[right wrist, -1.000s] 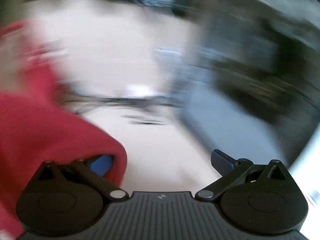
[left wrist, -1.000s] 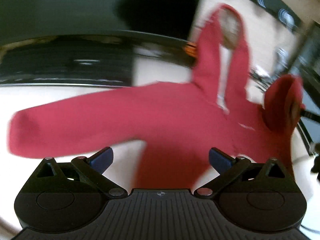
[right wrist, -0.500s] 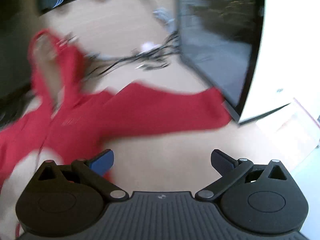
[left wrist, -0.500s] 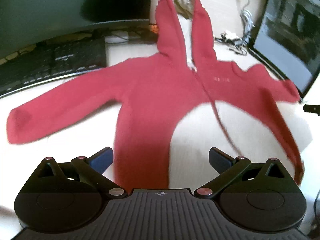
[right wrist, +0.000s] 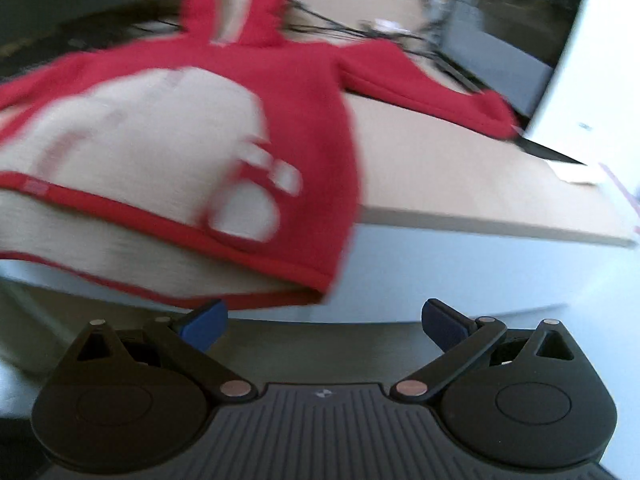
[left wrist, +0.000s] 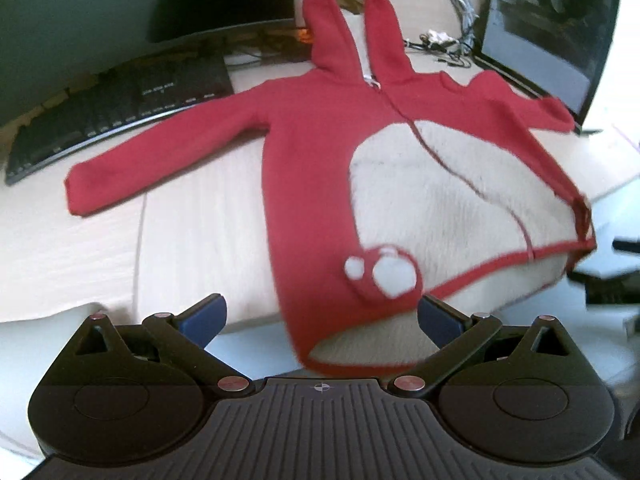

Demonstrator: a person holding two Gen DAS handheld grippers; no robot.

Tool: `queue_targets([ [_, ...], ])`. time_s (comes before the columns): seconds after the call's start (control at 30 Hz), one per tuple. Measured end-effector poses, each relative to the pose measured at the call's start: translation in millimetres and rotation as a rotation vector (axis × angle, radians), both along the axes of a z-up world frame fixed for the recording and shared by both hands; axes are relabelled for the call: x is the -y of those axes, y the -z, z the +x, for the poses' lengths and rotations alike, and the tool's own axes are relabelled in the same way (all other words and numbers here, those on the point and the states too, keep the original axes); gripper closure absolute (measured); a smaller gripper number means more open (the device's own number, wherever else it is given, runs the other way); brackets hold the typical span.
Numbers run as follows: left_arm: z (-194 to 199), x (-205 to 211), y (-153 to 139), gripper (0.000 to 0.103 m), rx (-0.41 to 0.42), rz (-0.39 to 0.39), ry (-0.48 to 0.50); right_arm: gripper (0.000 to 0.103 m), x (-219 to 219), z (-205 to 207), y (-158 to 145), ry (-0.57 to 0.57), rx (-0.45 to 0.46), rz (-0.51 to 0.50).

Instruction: Fold clothes

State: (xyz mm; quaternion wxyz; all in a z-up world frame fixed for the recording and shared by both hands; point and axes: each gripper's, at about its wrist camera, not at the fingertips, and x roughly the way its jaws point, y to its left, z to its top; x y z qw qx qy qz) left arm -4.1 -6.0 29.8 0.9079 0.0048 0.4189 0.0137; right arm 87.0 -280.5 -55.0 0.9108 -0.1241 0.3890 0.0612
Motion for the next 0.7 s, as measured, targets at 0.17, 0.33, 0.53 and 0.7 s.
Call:
queue_targets([
  [0.17, -4.9, 7.8, 6.0, 0.000, -0.002, 0.122, 0.062, 0.000, 15.1, 10.0, -24.6, 0.199, 0.177, 0.060],
  [0.33, 15.2, 18.0, 11.0, 0.000, 0.033, 0.239, 0.112, 0.000, 16.7, -4.7, -87.6, 0.200, 0.388, 0.099],
  [0.53, 28.9, -27.3, -44.4, 0.000, 0.199, 0.348, -0.112, 0.000, 6.8, -4.7, -89.2, 0.063, 0.365, -0.116],
  [0.7, 15.8, -35.1, -47.3, 0.000, 0.125, 0.269, -0.052, 0.000, 4.8, -17.0, -103.8, -0.003, 0.391, -0.162],
])
